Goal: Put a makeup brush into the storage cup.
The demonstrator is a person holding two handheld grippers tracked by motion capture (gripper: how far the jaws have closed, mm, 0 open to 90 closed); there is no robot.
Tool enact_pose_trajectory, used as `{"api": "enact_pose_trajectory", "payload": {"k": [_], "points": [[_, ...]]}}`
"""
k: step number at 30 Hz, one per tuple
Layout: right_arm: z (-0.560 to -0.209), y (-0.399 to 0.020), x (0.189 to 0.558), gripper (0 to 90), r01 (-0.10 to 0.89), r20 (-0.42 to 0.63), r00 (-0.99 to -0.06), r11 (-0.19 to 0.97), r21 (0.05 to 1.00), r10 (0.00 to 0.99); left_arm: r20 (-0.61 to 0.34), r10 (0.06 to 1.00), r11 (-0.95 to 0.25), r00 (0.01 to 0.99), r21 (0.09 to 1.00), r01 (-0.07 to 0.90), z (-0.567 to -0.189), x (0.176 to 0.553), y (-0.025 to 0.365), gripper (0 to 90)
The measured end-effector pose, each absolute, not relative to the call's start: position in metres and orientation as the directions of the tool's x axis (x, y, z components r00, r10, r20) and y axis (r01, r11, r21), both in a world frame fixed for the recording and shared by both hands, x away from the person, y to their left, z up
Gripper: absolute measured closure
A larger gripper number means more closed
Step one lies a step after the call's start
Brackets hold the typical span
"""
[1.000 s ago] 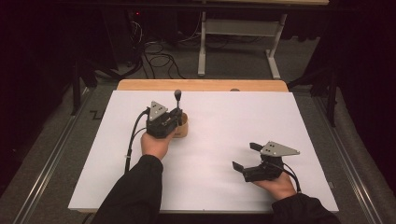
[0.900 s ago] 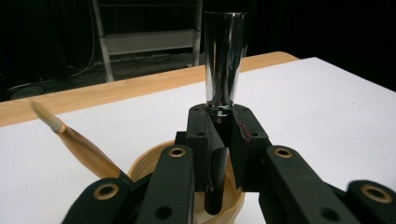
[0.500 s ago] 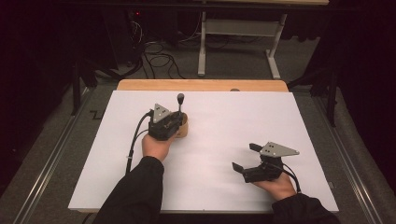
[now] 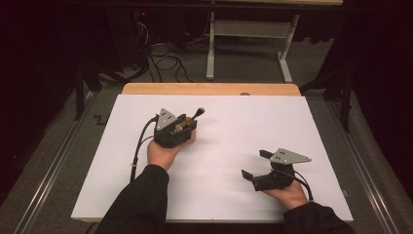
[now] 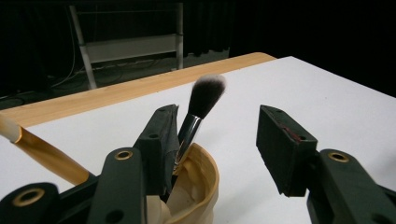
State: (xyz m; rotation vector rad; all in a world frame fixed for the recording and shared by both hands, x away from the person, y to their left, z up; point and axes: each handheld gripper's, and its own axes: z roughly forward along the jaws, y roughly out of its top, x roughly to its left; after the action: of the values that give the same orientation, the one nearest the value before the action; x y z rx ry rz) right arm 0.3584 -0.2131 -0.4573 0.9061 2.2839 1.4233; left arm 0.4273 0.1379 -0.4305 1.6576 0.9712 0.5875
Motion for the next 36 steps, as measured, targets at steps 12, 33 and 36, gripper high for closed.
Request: {"api": "enact_pose_trajectory", "payload": {"k": [12, 33, 36], "points": [[-0.457, -0.214, 0.358, 0.4, 0.349, 0.069, -0.757, 0.312, 0.884, 0.65, -0.105, 0.837, -0.082, 0.538, 0.947, 0.312, -0.431, 0.423, 0.135, 37.4], [-0.456, -0.214, 0.355, 0.4, 0.35, 0.069, -0.748, 0.303, 0.886, 0.66, -0.111, 0.811, -0.108, 0.574, 0.936, 0.334, -0.435, 0.399, 0.148, 15.6], [-0.456, -0.215, 0.356, 0.4, 0.344, 0.062, -0.751, 0.31, 0.886, 0.658, -0.127, 0.807, -0.096, 0.577, 0.935, 0.341, -0.436, 0.397, 0.15, 15.1]]}}
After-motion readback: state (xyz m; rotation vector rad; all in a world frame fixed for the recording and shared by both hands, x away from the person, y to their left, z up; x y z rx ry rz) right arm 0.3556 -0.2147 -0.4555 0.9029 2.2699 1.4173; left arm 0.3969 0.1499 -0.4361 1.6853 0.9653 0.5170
